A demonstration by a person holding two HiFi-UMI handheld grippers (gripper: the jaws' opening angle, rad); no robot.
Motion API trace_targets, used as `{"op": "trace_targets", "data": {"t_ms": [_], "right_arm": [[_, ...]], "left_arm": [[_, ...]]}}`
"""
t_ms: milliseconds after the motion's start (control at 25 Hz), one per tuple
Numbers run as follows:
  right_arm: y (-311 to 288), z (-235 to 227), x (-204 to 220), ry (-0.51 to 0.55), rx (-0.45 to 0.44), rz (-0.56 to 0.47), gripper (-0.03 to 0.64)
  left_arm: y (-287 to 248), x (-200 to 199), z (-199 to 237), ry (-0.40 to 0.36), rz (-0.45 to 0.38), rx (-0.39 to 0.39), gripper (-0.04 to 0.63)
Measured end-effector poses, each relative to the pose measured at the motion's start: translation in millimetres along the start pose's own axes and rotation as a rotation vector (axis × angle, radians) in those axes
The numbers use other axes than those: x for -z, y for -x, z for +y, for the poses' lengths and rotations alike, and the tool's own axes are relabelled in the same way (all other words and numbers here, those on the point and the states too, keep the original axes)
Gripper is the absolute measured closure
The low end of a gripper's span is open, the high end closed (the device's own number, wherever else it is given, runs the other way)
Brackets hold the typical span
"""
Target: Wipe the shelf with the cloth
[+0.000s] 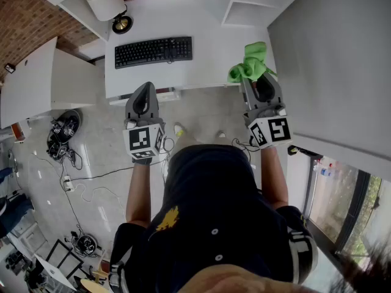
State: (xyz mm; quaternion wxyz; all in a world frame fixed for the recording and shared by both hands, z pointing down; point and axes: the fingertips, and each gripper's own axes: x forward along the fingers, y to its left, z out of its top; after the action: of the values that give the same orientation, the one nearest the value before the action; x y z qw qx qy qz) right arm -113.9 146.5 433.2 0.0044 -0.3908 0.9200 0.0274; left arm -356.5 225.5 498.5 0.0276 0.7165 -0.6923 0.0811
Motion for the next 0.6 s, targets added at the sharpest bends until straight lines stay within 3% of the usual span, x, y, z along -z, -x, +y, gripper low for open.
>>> {"op": "trace_targets", "data": {"t_ms": [320,480,600], "right_arm": [[81.3,-105.7,10.1,-0.012,-0.052,-0.011,0.495],[85.1,-119.1,8.0,-0.027,-0.126,-0.017,0.494],[107.9,-118.1,-4.6,-0.042,-0.119,-0.017,0.494]], "left_arm": [[-26.8,-22.2,-135.2,0.021,-0.012,-0.052,0.578],[-25.6,-36.5,-161.9,0.02,-0.008,-0.076,0.578],[-4.8,-55.2,-181.9,0.0,-0.02,-0.052,0.578]]}}
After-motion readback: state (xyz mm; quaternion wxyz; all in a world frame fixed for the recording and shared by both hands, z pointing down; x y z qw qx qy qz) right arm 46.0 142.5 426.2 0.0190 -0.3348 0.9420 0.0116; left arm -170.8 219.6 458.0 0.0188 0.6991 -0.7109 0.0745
